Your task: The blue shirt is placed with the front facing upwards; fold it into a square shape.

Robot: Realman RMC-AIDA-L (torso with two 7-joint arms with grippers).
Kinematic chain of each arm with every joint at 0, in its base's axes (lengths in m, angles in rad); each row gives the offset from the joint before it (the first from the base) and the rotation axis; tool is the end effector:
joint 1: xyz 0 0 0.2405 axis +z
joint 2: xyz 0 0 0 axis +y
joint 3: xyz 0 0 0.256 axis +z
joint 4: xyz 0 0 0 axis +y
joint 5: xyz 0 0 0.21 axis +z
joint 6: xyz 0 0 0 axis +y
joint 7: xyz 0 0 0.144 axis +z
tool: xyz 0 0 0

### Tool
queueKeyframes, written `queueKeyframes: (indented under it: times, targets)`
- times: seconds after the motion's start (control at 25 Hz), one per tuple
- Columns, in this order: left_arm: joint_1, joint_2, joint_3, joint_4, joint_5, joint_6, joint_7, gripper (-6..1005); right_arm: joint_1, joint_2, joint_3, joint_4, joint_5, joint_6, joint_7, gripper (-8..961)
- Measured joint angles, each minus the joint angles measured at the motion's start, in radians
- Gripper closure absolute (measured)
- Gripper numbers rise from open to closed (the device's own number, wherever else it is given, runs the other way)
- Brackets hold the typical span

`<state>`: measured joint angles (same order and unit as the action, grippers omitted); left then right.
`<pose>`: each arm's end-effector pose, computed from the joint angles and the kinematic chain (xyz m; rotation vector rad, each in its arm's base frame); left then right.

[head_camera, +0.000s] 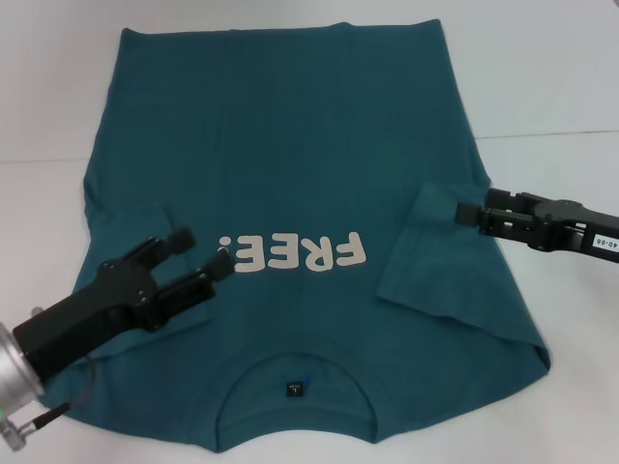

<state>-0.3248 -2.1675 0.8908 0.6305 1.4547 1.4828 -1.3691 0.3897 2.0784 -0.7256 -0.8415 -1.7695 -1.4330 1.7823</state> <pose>-0.2590 0.3004 -0.0153 -2.3345 -0.8358 -1.1943 0.2791 0.3372 0.0501 -2.3212 1.0600 0.8963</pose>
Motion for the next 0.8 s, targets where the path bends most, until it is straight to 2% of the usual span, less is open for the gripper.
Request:
queueKeyframes:
  times: [0.28, 0.8]
  targets:
    - [0.042, 0.003, -0.005, 0.005, -0.03, 0.006, 0.006, 111, 0.004, -0.002, 0.005, 0.006, -0.001, 0.0, 0.0, 27]
    - [0.064, 0.007, -0.05, 0.001, -0.028, 0.036, 0.008, 111, 0.014, -0.011, 0.013, 0.008, 0.002, 0.017, 0.0, 30]
